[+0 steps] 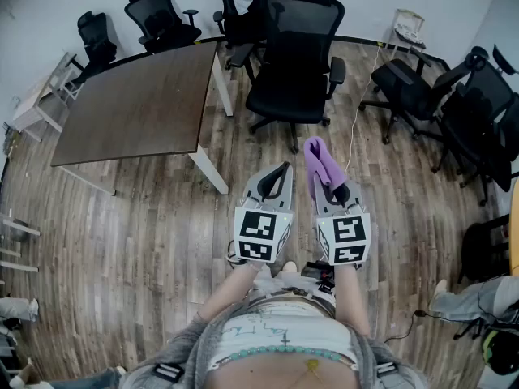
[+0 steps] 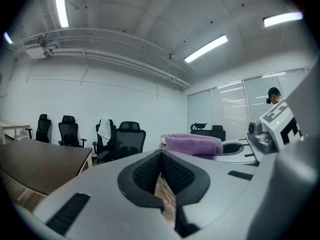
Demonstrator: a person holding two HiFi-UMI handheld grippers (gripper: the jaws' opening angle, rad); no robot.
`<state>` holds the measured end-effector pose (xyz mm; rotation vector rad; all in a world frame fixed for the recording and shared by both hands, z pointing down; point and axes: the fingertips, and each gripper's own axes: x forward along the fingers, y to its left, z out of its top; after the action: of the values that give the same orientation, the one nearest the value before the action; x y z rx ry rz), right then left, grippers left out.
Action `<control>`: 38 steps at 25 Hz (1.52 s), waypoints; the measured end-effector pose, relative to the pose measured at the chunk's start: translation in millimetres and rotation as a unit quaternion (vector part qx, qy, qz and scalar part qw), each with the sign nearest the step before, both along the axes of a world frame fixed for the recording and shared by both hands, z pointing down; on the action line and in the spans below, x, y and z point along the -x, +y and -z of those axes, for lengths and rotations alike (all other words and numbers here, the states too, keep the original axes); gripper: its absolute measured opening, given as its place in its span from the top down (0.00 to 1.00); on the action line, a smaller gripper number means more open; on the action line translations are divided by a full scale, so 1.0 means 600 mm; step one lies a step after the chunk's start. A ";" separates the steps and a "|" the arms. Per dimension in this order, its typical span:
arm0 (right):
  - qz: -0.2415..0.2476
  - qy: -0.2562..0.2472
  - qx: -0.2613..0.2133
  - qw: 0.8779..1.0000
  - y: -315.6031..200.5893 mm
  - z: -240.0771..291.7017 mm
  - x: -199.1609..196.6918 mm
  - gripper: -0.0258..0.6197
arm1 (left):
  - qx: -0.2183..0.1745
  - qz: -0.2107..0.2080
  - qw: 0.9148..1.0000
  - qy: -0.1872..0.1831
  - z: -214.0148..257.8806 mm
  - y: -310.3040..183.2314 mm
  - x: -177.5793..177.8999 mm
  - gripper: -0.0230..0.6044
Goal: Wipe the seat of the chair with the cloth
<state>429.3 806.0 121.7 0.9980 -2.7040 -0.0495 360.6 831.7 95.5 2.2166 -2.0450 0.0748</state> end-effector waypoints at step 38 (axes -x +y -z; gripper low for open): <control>-0.012 -0.031 0.004 0.999 -0.199 0.004 0.122 0.89 | 0.009 -0.048 0.999 0.005 -0.022 -0.213 0.106 0.95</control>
<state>356.4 686.4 119.5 1.0468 -2.7443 -0.0039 297.2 704.2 108.9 2.2991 -1.9233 0.0914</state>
